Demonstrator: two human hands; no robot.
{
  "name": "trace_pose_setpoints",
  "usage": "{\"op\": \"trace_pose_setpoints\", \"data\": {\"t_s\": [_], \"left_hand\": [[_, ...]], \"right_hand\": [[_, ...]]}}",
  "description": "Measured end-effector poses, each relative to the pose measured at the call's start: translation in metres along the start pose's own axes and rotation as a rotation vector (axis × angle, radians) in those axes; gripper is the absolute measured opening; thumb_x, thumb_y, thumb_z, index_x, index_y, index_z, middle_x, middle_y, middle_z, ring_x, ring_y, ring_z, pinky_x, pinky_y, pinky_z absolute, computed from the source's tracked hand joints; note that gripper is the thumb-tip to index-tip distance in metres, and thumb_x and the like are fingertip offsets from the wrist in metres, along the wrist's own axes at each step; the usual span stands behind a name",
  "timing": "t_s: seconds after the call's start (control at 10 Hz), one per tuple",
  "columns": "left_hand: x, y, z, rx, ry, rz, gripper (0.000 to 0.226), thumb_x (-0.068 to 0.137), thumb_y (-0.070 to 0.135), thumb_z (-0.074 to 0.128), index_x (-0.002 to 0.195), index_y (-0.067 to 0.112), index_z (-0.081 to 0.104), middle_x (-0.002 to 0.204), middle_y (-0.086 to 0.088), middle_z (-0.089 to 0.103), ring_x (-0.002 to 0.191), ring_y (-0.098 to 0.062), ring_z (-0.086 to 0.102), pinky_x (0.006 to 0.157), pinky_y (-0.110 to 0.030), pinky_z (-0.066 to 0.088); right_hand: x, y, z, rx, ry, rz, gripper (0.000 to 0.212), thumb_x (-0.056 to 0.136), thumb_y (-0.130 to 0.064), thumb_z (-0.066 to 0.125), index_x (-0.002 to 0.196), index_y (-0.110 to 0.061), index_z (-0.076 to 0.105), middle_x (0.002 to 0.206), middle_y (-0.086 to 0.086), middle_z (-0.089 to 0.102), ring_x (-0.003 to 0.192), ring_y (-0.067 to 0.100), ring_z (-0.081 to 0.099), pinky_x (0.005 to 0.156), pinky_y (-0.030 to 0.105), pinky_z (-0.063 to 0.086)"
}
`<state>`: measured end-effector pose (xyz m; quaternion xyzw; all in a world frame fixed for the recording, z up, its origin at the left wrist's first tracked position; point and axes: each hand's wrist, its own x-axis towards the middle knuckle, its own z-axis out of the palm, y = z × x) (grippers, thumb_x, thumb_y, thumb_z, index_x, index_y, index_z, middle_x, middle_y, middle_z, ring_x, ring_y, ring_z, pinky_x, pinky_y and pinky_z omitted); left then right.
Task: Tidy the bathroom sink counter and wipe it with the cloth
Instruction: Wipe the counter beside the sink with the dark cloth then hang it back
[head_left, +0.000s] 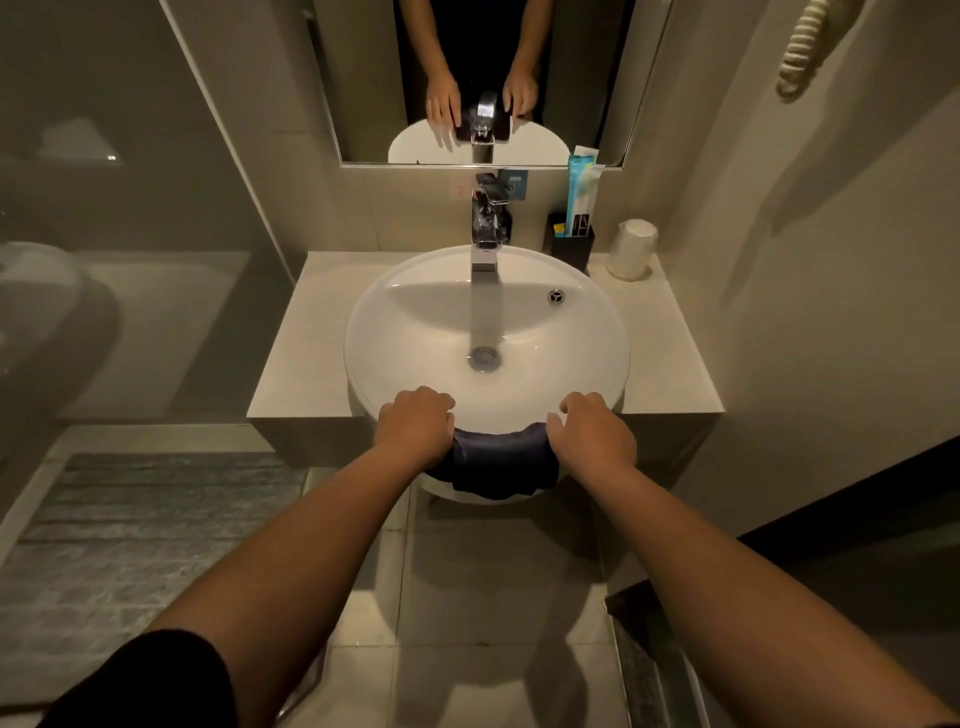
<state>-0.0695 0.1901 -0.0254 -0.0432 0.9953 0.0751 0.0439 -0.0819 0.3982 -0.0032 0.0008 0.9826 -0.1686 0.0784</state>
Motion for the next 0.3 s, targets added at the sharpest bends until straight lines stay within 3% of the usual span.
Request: {"op": "trace_pose_setpoints", "data": {"t_s": [0.1, 0.2, 0.3], "left_hand": [[-0.024, 0.005, -0.016, -0.043, 0.112, 0.071, 0.028, 0.097, 0.026, 0.047, 0.117, 0.017, 0.063, 0.116, -0.006, 0.064, 0.099, -0.024, 0.060, 0.087, -0.037, 0.050], [-0.056, 0.012, -0.029, -0.104, 0.106, 0.149, 0.022, 0.096, 0.029, 0.042, 0.104, 0.020, 0.060, 0.104, -0.003, 0.064, 0.082, -0.018, 0.058, 0.074, -0.034, 0.051], [-0.074, 0.020, -0.035, -0.124, -0.080, 0.139, 0.024, 0.097, 0.034, 0.038, 0.091, 0.019, 0.055, 0.090, -0.004, 0.064, 0.070, -0.016, 0.053, 0.062, -0.029, 0.040]], "right_hand": [[-0.012, -0.003, -0.009, -0.004, -0.008, -0.093, 0.028, 0.099, -0.034, 0.041, 0.113, -0.017, 0.059, 0.107, 0.004, 0.062, 0.087, 0.021, 0.061, 0.077, 0.035, 0.054], [-0.024, -0.006, -0.017, -0.057, -0.075, -0.185, 0.026, 0.099, -0.035, 0.040, 0.104, -0.019, 0.060, 0.094, 0.001, 0.064, 0.078, 0.016, 0.059, 0.073, 0.031, 0.052], [-0.028, -0.008, -0.019, -0.116, -0.286, -0.243, 0.025, 0.096, -0.037, 0.045, 0.098, -0.020, 0.063, 0.086, 0.000, 0.064, 0.075, 0.014, 0.060, 0.072, 0.027, 0.049]]}}
